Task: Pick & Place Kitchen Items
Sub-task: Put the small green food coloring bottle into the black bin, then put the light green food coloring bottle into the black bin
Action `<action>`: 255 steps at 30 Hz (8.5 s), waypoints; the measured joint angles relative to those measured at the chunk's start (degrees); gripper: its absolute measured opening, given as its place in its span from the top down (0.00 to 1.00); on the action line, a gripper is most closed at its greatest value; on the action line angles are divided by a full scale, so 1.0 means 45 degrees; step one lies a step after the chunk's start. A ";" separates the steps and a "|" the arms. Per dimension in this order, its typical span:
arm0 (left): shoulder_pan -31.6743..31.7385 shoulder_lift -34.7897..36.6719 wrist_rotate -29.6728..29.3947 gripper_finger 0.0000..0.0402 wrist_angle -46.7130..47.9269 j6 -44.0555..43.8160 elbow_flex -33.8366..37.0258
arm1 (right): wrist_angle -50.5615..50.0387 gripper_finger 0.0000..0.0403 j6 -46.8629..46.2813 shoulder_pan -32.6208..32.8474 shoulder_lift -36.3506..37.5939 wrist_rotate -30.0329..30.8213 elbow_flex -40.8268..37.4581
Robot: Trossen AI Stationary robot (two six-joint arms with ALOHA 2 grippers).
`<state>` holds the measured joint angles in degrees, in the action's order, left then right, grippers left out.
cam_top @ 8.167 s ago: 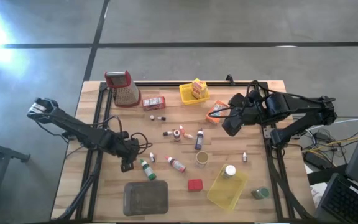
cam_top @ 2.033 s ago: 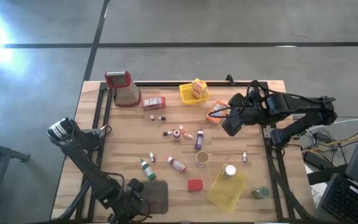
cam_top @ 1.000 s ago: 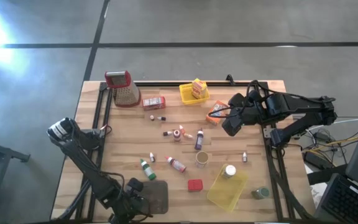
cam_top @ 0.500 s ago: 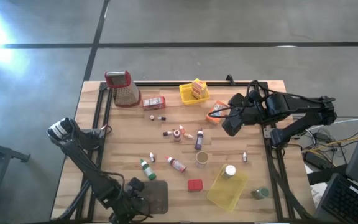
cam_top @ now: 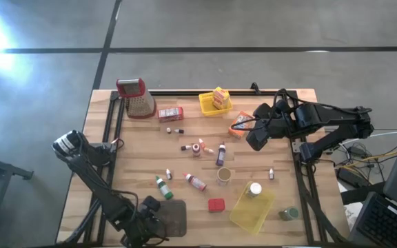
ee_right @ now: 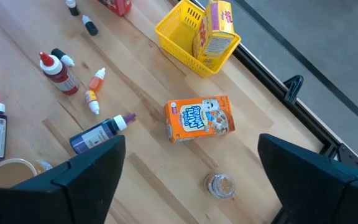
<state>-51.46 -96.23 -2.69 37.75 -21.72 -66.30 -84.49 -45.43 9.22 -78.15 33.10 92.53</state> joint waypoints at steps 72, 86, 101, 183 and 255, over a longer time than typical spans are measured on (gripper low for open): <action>1.6810 0.2720 -0.4218 0.69 0.5701 -0.1288 -0.3077 | 0.0005 0.10 0.0003 0.0002 0.0000 0.0000 0.0004; 1.7010 0.2715 -0.3869 0.69 0.4499 -0.1145 -0.0986 | 0.0005 0.10 0.0003 0.0001 0.0000 0.0000 0.0004; 1.6813 0.2749 -0.0866 0.69 0.4186 -0.2293 -0.1246 | 0.0005 0.10 0.0002 0.0002 0.0000 0.0000 0.0002; 1.7019 0.0404 -0.0591 0.83 0.0639 -0.2262 0.1457 | 0.0291 0.10 0.0005 -0.0001 0.0000 0.0000 0.0005; 0.2860 0.0319 0.0141 0.84 0.4200 0.8157 -0.4951 | 0.0670 0.10 0.0005 0.0000 0.0000 -0.0004 0.0005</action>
<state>-38.59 -94.79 -2.05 56.65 14.98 -88.58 -81.47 -45.41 9.22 -78.15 33.08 92.55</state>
